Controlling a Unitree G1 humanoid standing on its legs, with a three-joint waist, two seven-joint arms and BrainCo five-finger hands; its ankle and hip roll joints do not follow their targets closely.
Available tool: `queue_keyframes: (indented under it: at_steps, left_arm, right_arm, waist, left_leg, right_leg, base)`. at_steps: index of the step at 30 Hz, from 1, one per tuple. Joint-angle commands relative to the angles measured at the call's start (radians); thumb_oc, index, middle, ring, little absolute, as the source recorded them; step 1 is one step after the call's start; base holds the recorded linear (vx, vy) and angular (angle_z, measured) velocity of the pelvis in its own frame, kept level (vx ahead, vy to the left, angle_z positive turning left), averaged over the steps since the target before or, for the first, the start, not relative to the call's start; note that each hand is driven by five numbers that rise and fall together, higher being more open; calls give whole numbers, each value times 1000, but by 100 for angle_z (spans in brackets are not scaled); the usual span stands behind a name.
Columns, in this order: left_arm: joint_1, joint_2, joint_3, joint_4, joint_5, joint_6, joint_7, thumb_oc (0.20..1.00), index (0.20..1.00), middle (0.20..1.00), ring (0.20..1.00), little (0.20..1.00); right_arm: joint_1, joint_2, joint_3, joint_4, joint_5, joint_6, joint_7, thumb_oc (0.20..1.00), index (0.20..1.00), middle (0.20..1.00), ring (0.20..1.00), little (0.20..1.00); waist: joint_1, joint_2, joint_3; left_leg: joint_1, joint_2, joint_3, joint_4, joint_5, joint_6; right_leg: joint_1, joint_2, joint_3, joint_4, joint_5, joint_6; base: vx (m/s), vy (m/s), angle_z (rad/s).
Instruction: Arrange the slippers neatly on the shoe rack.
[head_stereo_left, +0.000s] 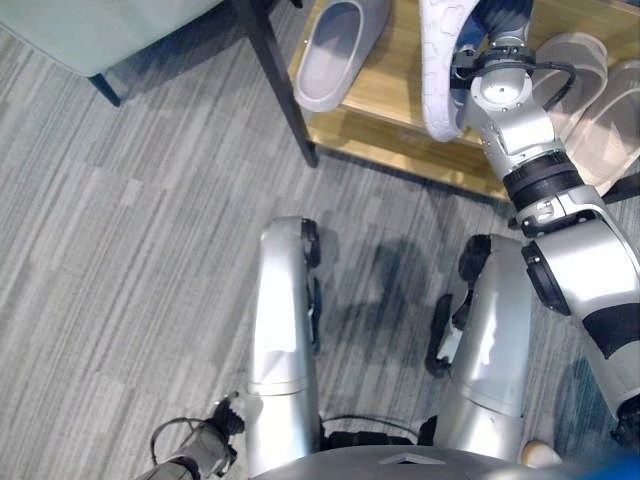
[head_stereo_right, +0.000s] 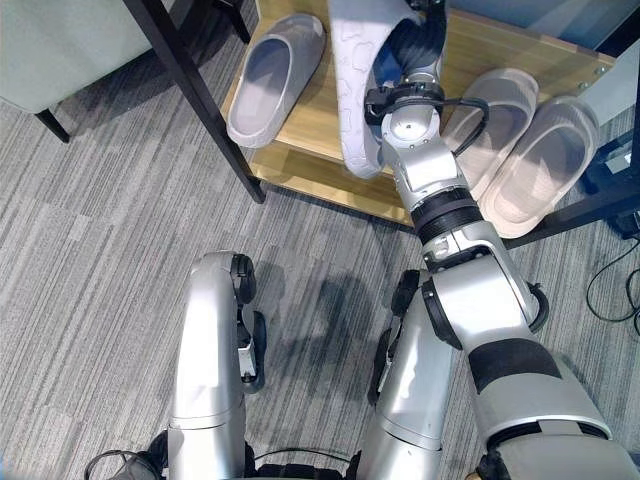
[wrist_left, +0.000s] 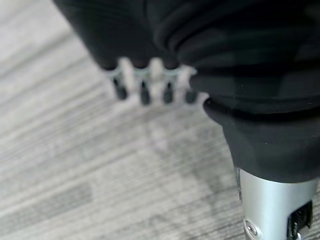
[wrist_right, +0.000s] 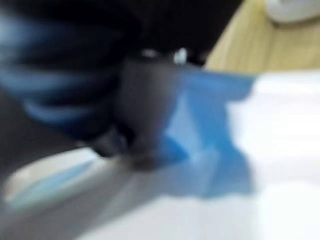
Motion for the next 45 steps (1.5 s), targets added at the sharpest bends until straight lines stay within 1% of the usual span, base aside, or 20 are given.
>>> queue_keyframes:
  at_steps: [1, 7, 8, 9, 10, 11, 15, 16, 18, 22, 28, 36, 42, 44, 45]
  left_arm:
    - [36, -14, -41, 35, 13, 11, 9, 1000, 1000, 1000, 1000, 1000]
    - [45, -18, -49, 48, 13, 11, 14, 1000, 1000, 1000, 1000, 1000]
    - [49, -17, -49, 52, 11, 13, 13, 1000, 1000, 1000, 1000, 1000]
    - [49, -17, -48, 51, 11, 14, 13, 1000, 1000, 1000, 1000, 1000]
    - [49, -17, -48, 51, 11, 14, 13, 1000, 1000, 1000, 1000, 1000]
    - [50, -16, -43, 49, 10, 13, 10, 1000, 1000, 1000, 1000, 1000]
    - [49, -19, -44, 51, 12, 15, 7, 1000, 1000, 1000, 1000, 1000]
    - [50, -22, -43, 51, 8, 19, 5, 1000, 1000, 1000, 1000, 1000]
    - [52, -27, -45, 49, 7, 21, 5, 1000, 1000, 1000, 1000, 1000]
    - [46, -34, -56, 54, 9, 20, 11, 1000, 1000, 1000, 1000, 1000]
    - [34, -44, -65, 69, 4, 20, 22, 1000, 1000, 1000, 1000, 1000]
    - [18, -52, -72, 73, -12, 17, 26, 1000, 1000, 1000, 1000, 1000]
    - [19, -55, -79, 71, -23, 11, 24, 1000, 1000, 1000, 1000, 1000]
    - [19, -57, -78, 74, -26, 11, 21, 1000, 1000, 1000, 1000, 1000]
    - [20, -59, -79, 74, -32, 10, 20, 1000, 1000, 1000, 1000, 1000]
  right_arm:
    - [-62, -109, 27, -55, -27, -33, -39, 200, 200, 200, 200, 200]
    - [-77, -107, 26, 7, -9, -30, -49, 200, 200, 200, 200, 200]
    - [-92, -118, 54, 28, -55, 1, -41, 200, 200, 200, 200, 200]
    - [-96, -120, 69, 39, -86, 17, -36, 200, 200, 200, 200, 200]
    - [-97, -120, 69, 40, -87, 18, -36, 200, 200, 200, 200, 200]
    - [-99, -123, 86, 67, -115, 44, -27, 200, 200, 200, 200, 200]
    - [-106, -118, 90, 86, -138, 62, -27, 200, 200, 200, 200, 200]
    - [-107, -118, 95, 102, -169, 82, -30, 200, 200, 200, 200, 200]
    - [-110, -111, 93, 94, -189, 92, -36, 200, 200, 200, 200, 200]
    - [-112, -92, 66, 88, -140, 62, -59, 200, 200, 200, 200, 200]
    - [-139, -71, 63, 102, -52, 27, -68, 200, 200, 200, 200, 200]
    - [-163, -54, 81, 94, 61, -22, -46, 200, 200, 200, 200, 200]
    - [-169, -57, 85, 95, 97, -43, -40, 200, 200, 200, 200, 200]
    - [-172, -61, 90, 99, 115, -51, -33, 1000, 1000, 1000, 1000, 1000]
    - [-169, -67, 86, 99, 131, -60, -36, 1000, 1000, 1000, 1000, 1000]
  waist:
    - [53, 20, 35]
    - [57, 18, 35]
    - [60, 17, 35]
    - [60, 17, 35]
    - [60, 17, 35]
    - [61, 17, 35]
    - [61, 17, 35]
    - [62, 18, 35]
    - [62, 17, 35]
    - [64, 17, 35]
    - [67, 12, 35]
    - [74, 1, 35]
    - [78, -4, 35]
    - [79, -7, 35]
    - [79, -8, 35]
  left_leg:
    - [88, -22, -4, 7, -99, 95]
    - [88, -20, -2, 8, -103, 96]
    - [88, -22, 0, 10, -105, 97]
    - [88, -22, 1, 11, -105, 97]
    - [88, -22, 1, 11, -106, 97]
    - [88, -23, 3, 11, -106, 98]
    - [88, -25, 5, 8, -104, 97]
    - [88, -26, 7, 9, -104, 96]
    - [88, -25, 10, 10, -105, 96]
    - [88, -25, 18, 14, -105, 92]
    - [88, -30, 14, 21, -110, 86]
    - [88, -34, 10, 29, -113, 83]
    - [88, -35, 9, 34, -116, 81]
    - [88, -35, 9, 34, -116, 79]
    - [88, -35, 9, 35, -117, 79]
  right_leg:
    - [62, 6, 87, -30, 122, -139]
    - [59, 8, 90, -29, 126, -138]
    - [60, 8, 94, -28, 127, -137]
    - [61, 7, 95, -27, 128, -138]
    - [61, 7, 96, -27, 128, -138]
    - [63, 7, 97, -26, 126, -139]
    - [63, 6, 97, -26, 128, -139]
    - [65, 6, 96, -27, 130, -139]
    - [66, 6, 97, -24, 130, -140]
    - [67, 8, 100, -14, 130, -142]
    - [65, 9, 103, -6, 125, -147]
    - [67, 3, 102, 2, 125, -144]
    - [68, 2, 101, 3, 127, -142]
    - [69, 2, 100, 1, 128, -141]
    - [69, 2, 101, 2, 129, -141]
  base:
    - [4, 32, 0]
    - [-2, 11, -1]
    - [0, 0, 0]
    - [0, 0, 0]
    - [0, 0, 0]
    - [0, 0, 0]
    - [0, 0, 0]
    - [0, 0, 0]
    - [0, 0, 0]
    - [0, 0, 0]
    - [0, 0, 0]
    - [0, 0, 0]
    - [0, 0, 0]
    - [0, 0, 0]
    - [0, 0, 0]
